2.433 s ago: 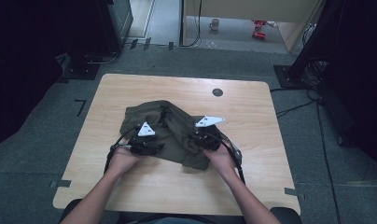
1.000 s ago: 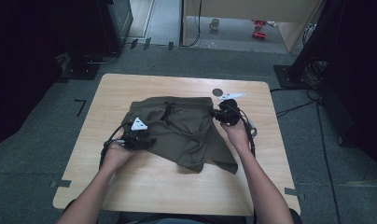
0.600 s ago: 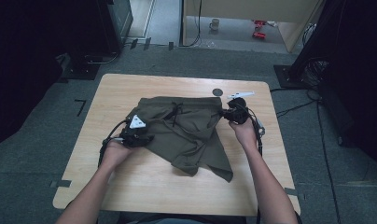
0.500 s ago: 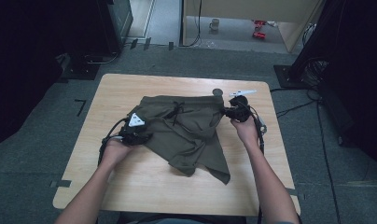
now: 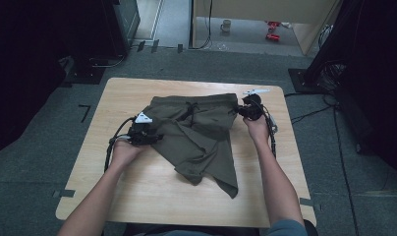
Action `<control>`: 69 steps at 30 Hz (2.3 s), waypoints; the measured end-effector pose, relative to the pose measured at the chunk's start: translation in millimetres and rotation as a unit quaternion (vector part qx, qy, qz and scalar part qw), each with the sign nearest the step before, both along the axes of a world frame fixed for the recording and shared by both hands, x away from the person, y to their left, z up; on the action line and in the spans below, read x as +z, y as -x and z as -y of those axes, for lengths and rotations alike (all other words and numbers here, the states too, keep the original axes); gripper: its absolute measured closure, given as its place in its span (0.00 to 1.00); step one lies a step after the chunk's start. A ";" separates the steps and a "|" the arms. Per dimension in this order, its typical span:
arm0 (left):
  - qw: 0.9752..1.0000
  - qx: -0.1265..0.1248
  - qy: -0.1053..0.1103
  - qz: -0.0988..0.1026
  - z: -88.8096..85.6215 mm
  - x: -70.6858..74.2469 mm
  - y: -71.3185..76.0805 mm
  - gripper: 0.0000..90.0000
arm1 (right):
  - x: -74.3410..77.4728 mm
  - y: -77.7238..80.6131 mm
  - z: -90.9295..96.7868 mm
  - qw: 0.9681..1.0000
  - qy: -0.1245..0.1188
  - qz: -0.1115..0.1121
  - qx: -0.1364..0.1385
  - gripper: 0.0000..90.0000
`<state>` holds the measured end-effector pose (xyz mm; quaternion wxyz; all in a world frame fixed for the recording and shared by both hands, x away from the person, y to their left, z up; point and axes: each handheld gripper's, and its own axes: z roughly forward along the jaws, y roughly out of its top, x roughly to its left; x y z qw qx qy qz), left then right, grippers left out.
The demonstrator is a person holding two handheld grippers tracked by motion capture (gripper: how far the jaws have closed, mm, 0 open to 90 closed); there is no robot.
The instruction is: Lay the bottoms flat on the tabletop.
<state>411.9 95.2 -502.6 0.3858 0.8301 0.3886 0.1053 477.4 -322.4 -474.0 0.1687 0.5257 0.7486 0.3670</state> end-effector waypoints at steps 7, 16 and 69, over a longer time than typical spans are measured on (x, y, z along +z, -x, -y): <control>1.000 -0.013 0.005 -0.001 6.4 3.2 4.2 0.59 | -12.9 -6.2 8.3 1.000 -0.001 0.011 -0.029 0.80; 1.000 -0.016 0.017 0.002 10.5 10.4 8.1 0.56 | 8.4 5.0 15.8 0.999 -0.026 0.009 -0.034 0.73; 0.998 -0.037 -0.049 0.026 45.5 -5.5 24.4 0.71 | -37.3 88.5 -32.4 0.998 0.003 -0.018 0.065 0.65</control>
